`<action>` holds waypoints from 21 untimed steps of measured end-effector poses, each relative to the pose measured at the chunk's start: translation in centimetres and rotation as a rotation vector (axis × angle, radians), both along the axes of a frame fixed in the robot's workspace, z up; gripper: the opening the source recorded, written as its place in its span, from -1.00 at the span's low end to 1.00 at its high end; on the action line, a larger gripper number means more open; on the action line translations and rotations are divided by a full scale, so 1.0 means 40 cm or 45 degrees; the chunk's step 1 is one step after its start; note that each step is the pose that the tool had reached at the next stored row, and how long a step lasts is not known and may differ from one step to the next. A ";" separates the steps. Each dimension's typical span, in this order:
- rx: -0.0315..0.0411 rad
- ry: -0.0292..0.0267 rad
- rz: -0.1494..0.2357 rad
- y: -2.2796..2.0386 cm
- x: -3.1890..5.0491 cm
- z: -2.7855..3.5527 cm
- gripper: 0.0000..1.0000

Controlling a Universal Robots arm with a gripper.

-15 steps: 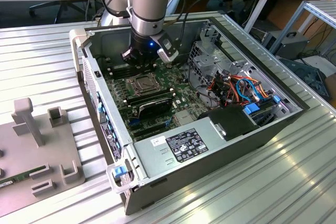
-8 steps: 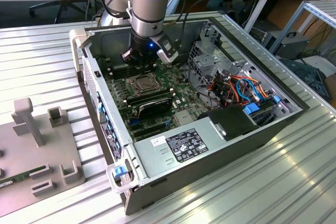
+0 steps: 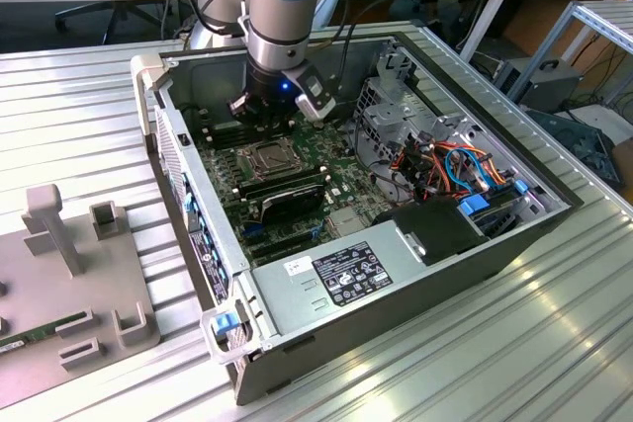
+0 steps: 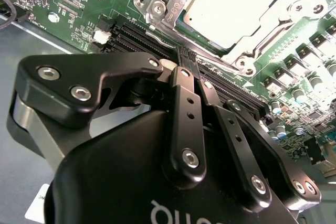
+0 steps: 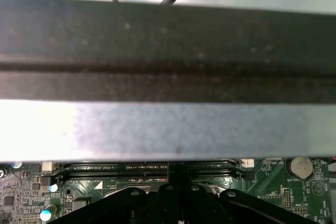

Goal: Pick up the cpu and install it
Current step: 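Install the first cpu locking lever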

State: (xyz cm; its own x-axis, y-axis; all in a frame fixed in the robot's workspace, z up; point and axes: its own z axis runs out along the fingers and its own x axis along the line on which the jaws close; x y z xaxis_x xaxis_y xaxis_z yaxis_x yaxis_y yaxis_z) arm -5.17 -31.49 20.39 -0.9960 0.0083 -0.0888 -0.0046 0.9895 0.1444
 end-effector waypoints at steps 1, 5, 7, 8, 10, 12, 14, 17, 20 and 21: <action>-0.0002 0.0001 0.000 0.000 0.000 -0.001 -0.79; 0.0001 0.0000 0.000 0.000 0.000 -0.001 -0.79; 0.0005 -0.0004 0.000 -0.001 0.001 -0.002 -0.79; 0.0004 -0.0003 0.000 -0.002 0.001 -0.002 -0.79; 0.0002 -0.0001 0.000 -0.003 0.000 -0.001 -0.79; 0.0003 -0.0001 0.000 -0.004 0.001 -0.002 -0.79; 0.0002 -0.0002 0.000 -0.005 0.001 -0.002 -0.79; -0.0001 -0.0001 0.000 -0.005 0.000 -0.002 -0.79; -0.0001 0.0000 0.000 -0.005 0.000 -0.004 -0.79; -0.0002 0.0001 0.000 -0.005 0.000 -0.005 -0.79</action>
